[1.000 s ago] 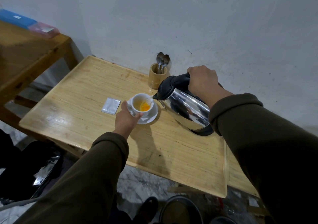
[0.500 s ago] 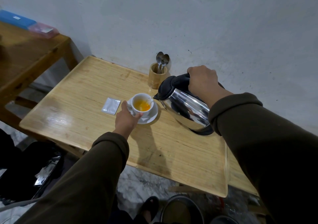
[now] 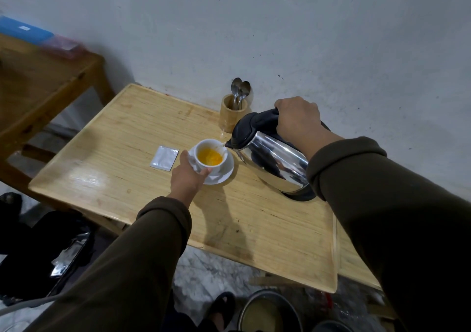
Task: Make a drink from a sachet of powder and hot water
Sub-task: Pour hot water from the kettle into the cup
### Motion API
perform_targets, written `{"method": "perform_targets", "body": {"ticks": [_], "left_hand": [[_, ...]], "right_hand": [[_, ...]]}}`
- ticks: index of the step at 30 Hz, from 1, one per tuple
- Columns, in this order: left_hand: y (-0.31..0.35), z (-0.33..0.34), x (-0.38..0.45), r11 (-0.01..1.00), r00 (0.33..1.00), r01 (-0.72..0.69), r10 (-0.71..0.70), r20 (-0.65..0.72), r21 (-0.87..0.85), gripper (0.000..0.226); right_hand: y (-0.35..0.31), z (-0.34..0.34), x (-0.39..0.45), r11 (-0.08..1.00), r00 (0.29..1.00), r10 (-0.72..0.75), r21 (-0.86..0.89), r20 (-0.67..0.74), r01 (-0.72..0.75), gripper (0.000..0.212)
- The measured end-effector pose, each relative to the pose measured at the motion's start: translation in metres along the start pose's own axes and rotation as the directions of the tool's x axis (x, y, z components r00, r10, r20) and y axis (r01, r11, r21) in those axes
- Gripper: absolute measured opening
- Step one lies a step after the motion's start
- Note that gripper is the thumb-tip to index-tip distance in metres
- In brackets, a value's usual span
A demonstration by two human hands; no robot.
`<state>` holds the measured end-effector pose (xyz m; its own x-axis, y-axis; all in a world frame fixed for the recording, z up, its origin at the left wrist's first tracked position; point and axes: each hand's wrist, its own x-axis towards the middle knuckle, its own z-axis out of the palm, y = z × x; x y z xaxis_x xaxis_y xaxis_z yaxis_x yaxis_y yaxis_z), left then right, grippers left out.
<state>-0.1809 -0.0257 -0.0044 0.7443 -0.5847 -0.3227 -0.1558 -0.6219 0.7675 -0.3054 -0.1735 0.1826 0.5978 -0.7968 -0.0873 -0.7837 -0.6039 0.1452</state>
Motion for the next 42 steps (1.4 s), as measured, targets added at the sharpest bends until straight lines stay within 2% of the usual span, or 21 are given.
{"method": "perform_targets", "body": {"ticks": [42], "left_hand": [[0.0010,0.0011,0.0012,1.000,1.000,0.012,-0.012,0.005,-0.001,0.083]], "right_hand": [[0.0069,0.0076,0.0038,1.000,1.000,-0.006,-0.010,-0.028,0.006,0.025]]}}
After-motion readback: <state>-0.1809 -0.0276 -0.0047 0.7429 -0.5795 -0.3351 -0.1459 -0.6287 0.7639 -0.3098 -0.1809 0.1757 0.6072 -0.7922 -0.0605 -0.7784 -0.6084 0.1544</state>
